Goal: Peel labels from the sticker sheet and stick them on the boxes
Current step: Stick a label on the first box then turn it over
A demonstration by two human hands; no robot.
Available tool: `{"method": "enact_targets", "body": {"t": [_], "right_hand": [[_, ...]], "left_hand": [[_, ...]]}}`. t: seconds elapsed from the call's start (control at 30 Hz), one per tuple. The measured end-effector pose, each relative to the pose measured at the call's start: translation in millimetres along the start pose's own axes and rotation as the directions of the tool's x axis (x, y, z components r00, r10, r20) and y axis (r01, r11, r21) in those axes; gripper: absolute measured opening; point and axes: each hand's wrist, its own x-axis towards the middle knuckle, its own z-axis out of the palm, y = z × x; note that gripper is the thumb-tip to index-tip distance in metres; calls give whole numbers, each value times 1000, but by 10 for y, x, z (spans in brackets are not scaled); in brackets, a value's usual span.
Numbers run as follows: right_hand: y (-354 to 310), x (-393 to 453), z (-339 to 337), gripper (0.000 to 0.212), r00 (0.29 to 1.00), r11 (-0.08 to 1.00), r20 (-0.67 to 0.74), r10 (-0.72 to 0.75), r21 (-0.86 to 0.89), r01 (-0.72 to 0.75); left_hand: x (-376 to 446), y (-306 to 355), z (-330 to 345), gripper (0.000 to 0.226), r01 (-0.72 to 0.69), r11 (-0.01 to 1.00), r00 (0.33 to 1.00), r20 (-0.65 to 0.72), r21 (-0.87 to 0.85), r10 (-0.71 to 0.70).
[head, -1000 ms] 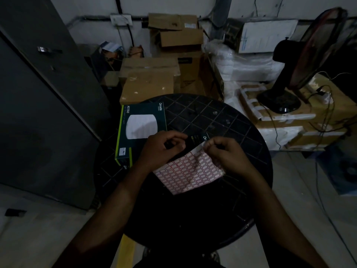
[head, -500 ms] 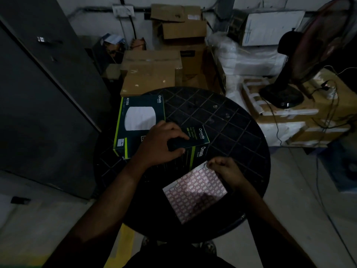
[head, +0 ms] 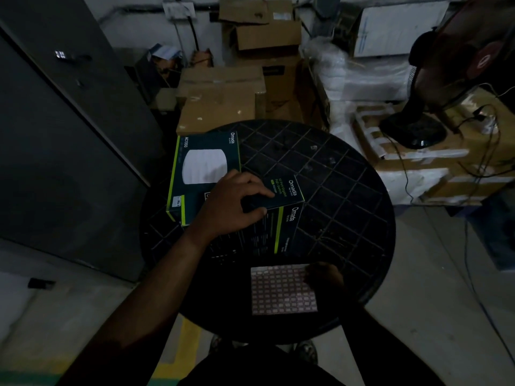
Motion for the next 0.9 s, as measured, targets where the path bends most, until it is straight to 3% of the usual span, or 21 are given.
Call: {"method": "enact_targets", "body": {"t": [0.13,0.27,0.43,0.57,0.63,0.77,0.9], "right_hand": [[-103,-50,-58,7,997,997,-44,-70,31,72],[-471,-255,-125,21,963,951,38,-268,168,258],[-1096,-842,-230,22,839,801,188,-510,459,384],[-1539,-1221,-179,9,752,679,188,-632,601,421],[-1732,-1301,-109,11,701,638,134,-701,556,532],[-1839,-1167,36,17,588,572,23,-808,266,776],[-1839,-1091,141,8,564,556,-44,-825,115,823]], "left_hand": [[-1,-18,-11,34,2,1000,1000,-1,-16,-2],[-12,-18,-17,35,20,999,1000,-6,-47,-20],[-28,-14,-29,36,46,994,998,-30,-102,-49],[-32,-17,-47,31,119,963,986,-84,-242,-143],[-34,-7,-72,30,153,915,971,-114,-374,-209],[-32,27,-84,27,172,815,947,-135,-553,-292],[-123,-90,-214,18,159,901,968,-115,-404,-222]]}}
